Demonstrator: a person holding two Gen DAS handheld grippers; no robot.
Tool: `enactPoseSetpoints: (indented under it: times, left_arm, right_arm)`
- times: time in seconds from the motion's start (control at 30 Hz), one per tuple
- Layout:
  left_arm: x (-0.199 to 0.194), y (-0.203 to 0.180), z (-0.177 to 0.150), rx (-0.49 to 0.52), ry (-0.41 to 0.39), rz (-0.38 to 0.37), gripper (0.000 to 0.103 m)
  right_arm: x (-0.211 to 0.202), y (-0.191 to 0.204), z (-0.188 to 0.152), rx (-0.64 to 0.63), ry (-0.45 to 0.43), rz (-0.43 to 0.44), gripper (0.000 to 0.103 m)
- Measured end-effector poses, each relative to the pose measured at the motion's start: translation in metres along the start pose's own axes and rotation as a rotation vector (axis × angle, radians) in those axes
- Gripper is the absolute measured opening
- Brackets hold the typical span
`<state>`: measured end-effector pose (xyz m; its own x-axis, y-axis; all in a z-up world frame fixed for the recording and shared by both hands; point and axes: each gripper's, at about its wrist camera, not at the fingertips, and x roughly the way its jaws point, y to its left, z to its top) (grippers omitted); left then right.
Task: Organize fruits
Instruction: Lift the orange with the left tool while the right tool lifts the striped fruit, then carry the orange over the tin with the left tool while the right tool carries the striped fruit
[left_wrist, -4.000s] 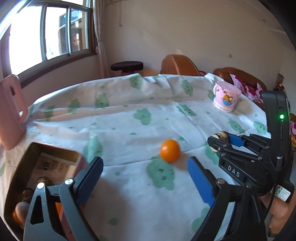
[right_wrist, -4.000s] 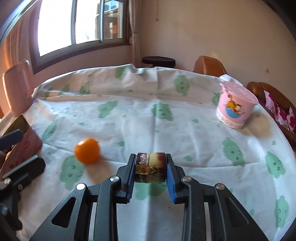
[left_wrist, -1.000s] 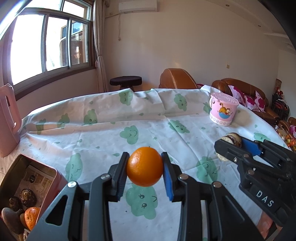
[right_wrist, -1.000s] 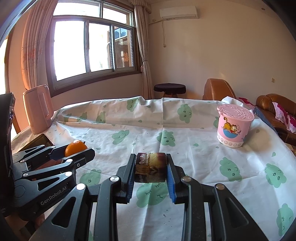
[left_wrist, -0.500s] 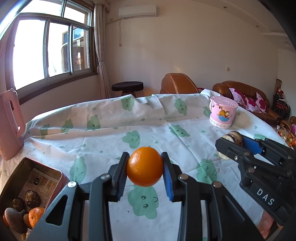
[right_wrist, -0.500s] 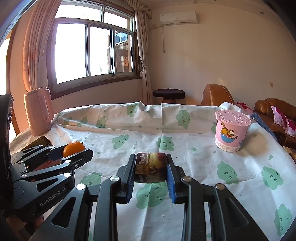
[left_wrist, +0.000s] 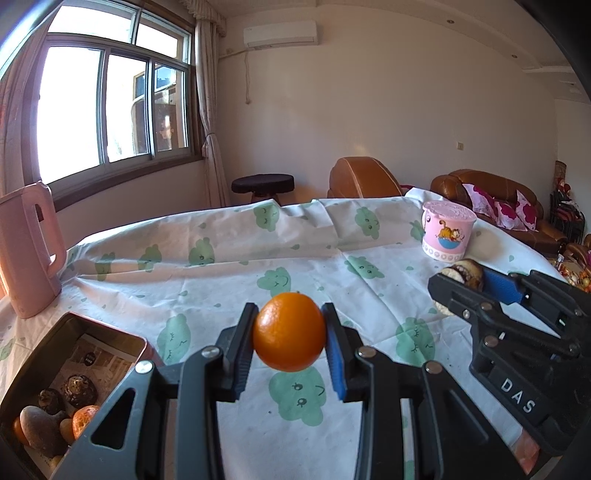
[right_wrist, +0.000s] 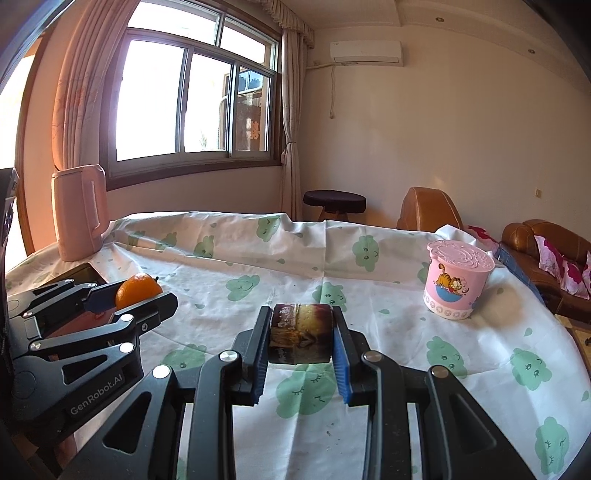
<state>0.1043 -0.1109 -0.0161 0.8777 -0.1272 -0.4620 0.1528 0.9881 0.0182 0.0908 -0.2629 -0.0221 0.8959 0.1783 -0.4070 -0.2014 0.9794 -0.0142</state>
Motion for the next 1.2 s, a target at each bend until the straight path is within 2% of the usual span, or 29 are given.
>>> enactPoseSetpoints:
  times: [0.4, 1.2]
  left_arm:
    - [-0.017, 0.023, -0.011, -0.028, 0.012, -0.001, 0.036]
    - [-0.071, 0.116, -0.024, -0.100, -0.041, 0.149, 0.036]
  right_arm:
    - [-0.002, 0.034, 0.001, -0.025, 0.014, 0.059, 0.032]
    - [-0.010, 0.131, 0.026, -0.117, 0.000, 0.236, 0.032]
